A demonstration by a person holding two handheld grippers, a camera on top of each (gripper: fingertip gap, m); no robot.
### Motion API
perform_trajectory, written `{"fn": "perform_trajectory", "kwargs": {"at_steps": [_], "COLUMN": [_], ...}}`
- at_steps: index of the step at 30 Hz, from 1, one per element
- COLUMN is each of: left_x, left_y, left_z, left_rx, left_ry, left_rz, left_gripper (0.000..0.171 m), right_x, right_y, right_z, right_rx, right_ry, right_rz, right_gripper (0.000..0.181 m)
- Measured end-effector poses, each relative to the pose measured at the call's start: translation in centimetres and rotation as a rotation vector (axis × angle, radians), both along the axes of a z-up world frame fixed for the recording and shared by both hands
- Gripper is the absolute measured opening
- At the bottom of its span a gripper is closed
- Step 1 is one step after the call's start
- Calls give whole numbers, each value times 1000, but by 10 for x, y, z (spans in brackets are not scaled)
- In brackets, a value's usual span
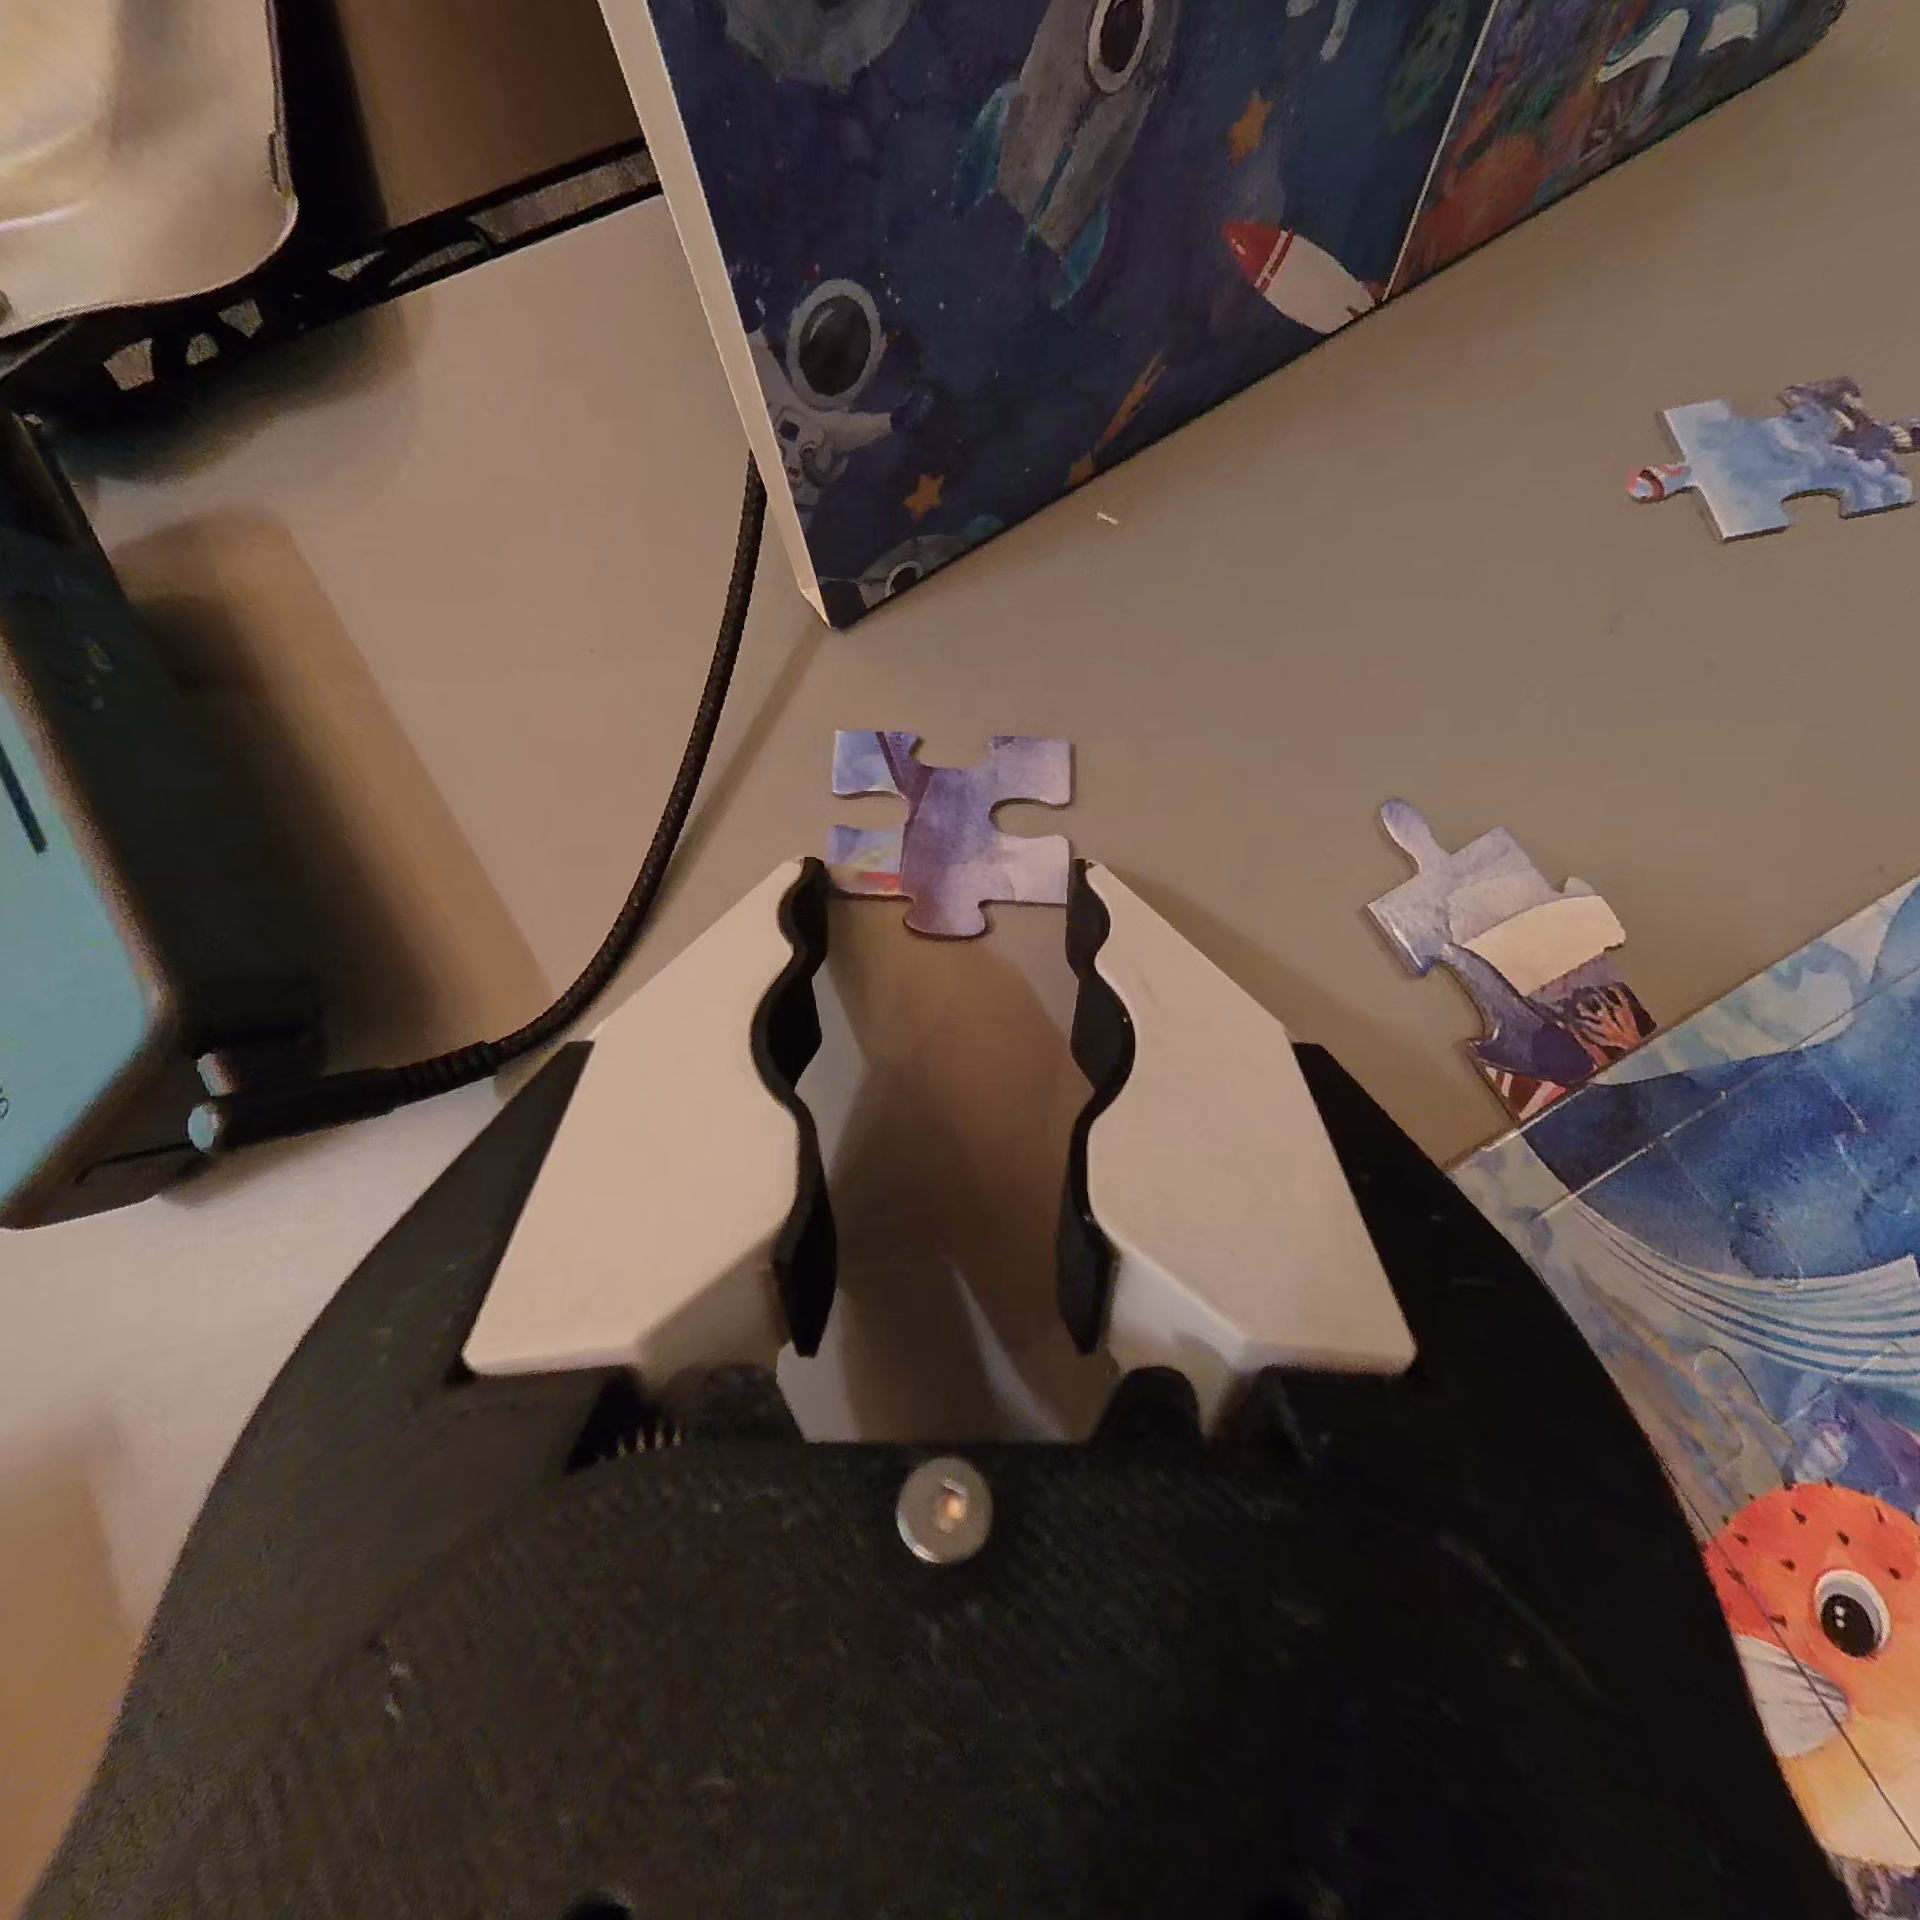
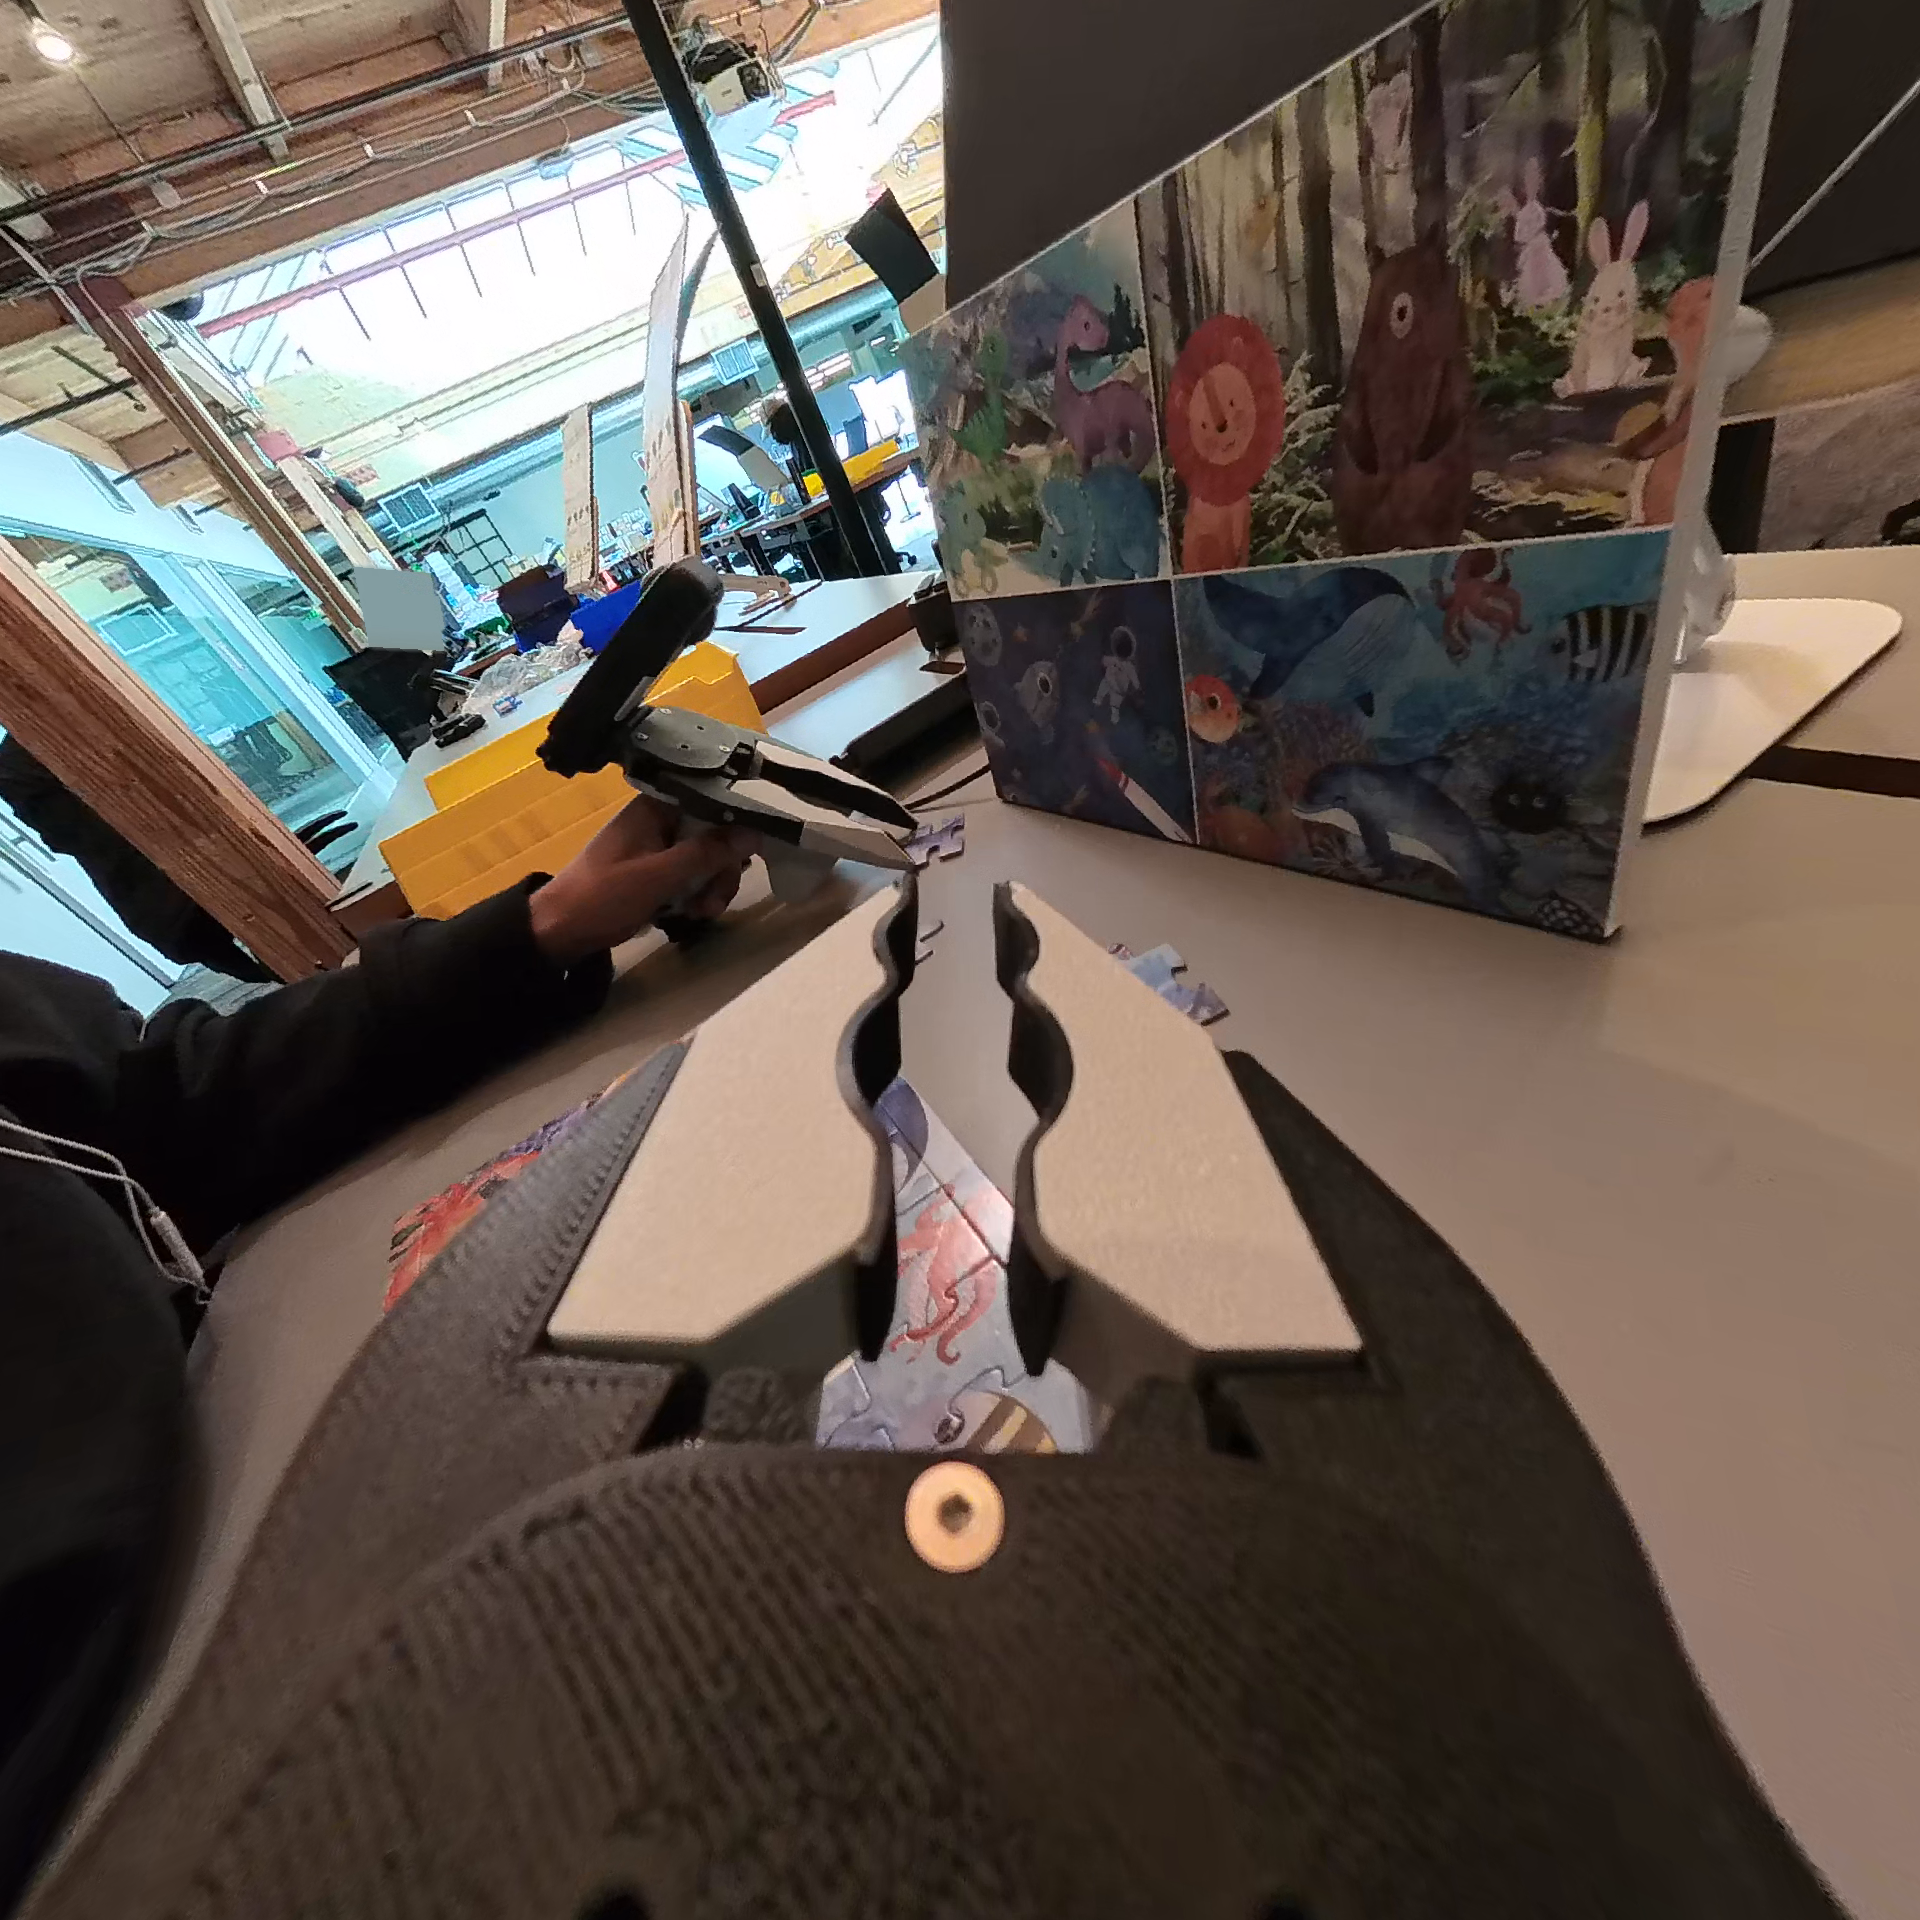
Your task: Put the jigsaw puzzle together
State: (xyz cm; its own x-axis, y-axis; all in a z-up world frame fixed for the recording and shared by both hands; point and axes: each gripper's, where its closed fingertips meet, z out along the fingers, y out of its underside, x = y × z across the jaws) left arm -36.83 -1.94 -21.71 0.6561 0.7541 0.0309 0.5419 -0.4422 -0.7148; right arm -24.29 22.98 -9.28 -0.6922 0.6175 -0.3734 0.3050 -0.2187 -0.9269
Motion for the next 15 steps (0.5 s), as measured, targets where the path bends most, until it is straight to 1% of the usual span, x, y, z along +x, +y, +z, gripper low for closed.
{"fn": "perform_trajectory", "kwargs": {"at_steps": [4,7,9,12,14,15], "left_x": [6,29,56,119,169,193], "left_y": [4,27,51,94,122,132], "left_z": [9,27,45,63,63,58], "left_rx": [44,131,188,257,275,259], "left_ry": [33,47,70,67,31,11], "left_rz": [-26,-148,-289,-558,-743,-827], "left_gripper": [45,45,45,45,45,45], "right_x": [1,1,0,0,0,0], "right_y": [0,0,0,0,0,1], "right_z": [3,3,1,1,0,1], "right_rx": [-1,1,2,2,5,5], "right_ry": [8,8,5,2,2,3], "right_rz": [-1,-1,-2,-1,-1,-2], "right_gripper": [12,13,13,13,13,13]}}
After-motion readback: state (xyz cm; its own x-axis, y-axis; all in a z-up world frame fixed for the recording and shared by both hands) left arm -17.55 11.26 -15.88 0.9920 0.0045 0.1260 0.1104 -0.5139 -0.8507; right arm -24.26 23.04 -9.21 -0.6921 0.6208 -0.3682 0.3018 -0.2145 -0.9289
